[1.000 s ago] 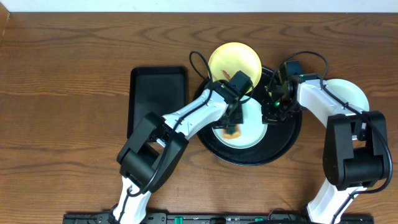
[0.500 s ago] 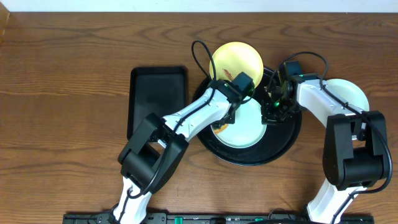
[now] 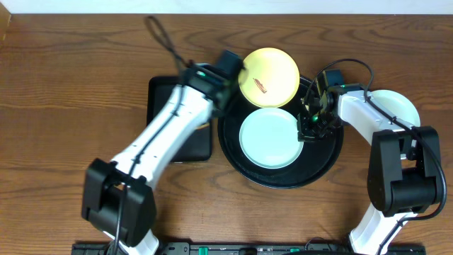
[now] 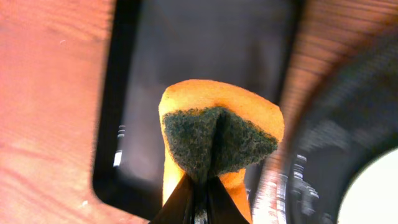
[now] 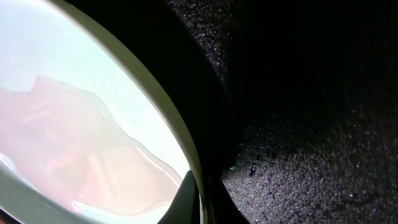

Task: Clean dirty plates on tray and stack at the side
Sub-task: 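Scrub the green plate with the sponge, then return sponge to black tray, then lift the green plate off the round tray with the right gripper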

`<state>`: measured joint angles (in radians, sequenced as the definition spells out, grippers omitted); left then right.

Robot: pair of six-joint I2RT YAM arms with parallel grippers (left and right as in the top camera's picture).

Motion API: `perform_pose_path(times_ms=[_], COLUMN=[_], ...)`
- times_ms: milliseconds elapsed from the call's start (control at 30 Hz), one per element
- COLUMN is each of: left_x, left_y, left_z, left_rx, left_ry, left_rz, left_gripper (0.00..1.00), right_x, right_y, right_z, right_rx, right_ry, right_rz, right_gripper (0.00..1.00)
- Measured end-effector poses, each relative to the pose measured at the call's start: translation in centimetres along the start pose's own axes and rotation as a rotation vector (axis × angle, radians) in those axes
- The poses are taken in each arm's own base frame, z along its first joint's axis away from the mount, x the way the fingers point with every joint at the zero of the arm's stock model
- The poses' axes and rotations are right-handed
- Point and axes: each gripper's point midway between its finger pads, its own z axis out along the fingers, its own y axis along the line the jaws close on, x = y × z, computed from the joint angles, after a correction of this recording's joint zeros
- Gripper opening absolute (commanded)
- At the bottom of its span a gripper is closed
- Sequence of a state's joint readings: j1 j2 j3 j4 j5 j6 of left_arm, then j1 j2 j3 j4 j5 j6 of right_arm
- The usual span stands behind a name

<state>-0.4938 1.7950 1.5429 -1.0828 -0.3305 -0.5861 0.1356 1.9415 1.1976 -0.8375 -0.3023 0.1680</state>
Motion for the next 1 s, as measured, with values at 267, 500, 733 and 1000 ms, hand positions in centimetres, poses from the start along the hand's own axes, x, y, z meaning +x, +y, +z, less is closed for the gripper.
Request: perform_pose_path(times_ms=[267, 500, 733, 1000], left_x=[0.2, 2.6, 1.1, -0.8], left_y=[3.9, 5.1, 6.0, 8.4], left_z=[5.8, 8.2, 4.1, -5.6], left_rx=[0.105, 0.178, 0.324, 0.442], left_ry=[0.145, 0.263, 0.206, -0.055], left_rz=[-0.106, -0.111, -0.158, -0.168], left_gripper=[0.11, 0.39, 0.61, 0.84], right_x=[-0.1, -0.3, -1.6, -2.7], right_y=[0.0, 0.1, 0.1, 1.2], right_z=[0.0, 0.0, -0.1, -2.0], right_rx=[-0.001, -0.002, -0.002, 0.030], right_ry=[-0.004, -0.012, -0.064, -0.160], right_rz=[-0.012, -0.024, -0.057, -0.138], right_gripper=[0.01, 0.02, 0.01, 0.01])
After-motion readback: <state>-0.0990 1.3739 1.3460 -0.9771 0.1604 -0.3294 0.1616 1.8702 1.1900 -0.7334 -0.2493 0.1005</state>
